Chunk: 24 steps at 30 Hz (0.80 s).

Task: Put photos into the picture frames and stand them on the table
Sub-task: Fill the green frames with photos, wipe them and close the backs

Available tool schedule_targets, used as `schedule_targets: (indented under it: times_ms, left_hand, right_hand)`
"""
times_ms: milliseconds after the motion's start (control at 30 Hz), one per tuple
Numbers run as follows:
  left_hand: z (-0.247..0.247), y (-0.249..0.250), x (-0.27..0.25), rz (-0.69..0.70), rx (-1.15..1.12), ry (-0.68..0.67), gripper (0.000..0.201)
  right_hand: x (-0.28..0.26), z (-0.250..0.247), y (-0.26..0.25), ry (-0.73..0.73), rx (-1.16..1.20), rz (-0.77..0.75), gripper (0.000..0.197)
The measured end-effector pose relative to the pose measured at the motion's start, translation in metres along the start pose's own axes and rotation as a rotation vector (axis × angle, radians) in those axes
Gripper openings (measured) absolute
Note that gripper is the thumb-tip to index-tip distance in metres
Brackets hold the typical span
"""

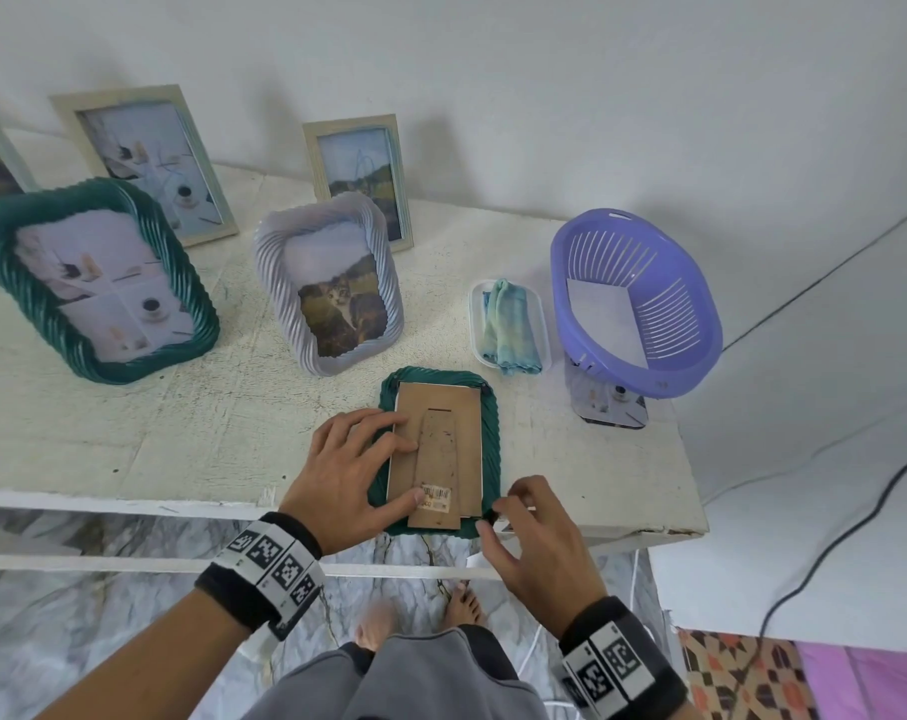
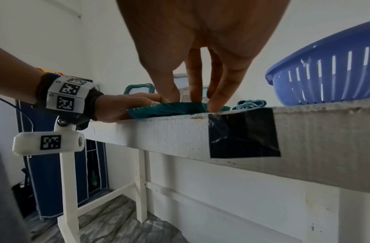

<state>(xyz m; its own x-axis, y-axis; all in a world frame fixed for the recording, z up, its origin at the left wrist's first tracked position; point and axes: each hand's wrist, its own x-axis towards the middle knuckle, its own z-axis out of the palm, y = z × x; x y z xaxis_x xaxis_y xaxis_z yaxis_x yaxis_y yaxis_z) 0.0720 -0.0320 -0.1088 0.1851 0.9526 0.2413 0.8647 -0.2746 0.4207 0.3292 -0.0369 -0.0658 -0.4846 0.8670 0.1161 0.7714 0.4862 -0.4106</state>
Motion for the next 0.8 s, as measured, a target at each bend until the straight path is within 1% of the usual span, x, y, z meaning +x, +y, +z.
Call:
schedule_targets:
  times_ms: [133, 233, 300, 400, 500, 567, 667, 733, 800]
  left_hand:
    - [0.000, 0.000, 0.000, -0.003, 0.002, 0.000, 0.053]
    - [0.001, 0.000, 0.000, -0.004, 0.005, 0.008, 0.053]
    - [0.001, 0.000, 0.000, 0.000, 0.007, 0.012, 0.053]
    - [0.001, 0.000, 0.000, 0.001, 0.009, 0.012, 0.053]
    - [0.002, -0.001, 0.000, 0.000, 0.011, 0.005, 0.053]
    - [0.001, 0.000, 0.000, 0.002, 0.013, 0.002, 0.053]
    - [0.000, -0.001, 0.000, 0.005, 0.005, 0.003, 0.054]
    - [0.000, -0.001, 0.000, 0.005, 0.005, 0.001, 0.055]
    - [0.000, 0.000, 0.000, 0.000, 0.003, -0.001, 0.055]
  right_hand:
    - [0.001, 0.003, -0.006, 0.031, -0.026, 0.029, 0.013]
    - [0.002, 0.006, -0.005, 0.052, 0.035, 0.088, 0.010]
    - [0.002, 0.010, -0.005, 0.052, 0.066, 0.096, 0.007]
    - [0.002, 0.012, -0.005, 0.031, 0.118, 0.070, 0.016]
    - [0.002, 0.008, -0.001, 0.030, 0.163, 0.043, 0.009]
    - [0.004, 0.007, 0.001, 0.023, 0.149, 0.017, 0.009]
    - [0.008, 0.000, 0.002, 0.016, 0.041, -0.013, 0.022]
    - [0.014, -0.005, -0.004, 0.036, -0.057, -0.046, 0.025]
    - [0.020, -0.005, -0.014, 0.027, -0.071, -0.104, 0.027]
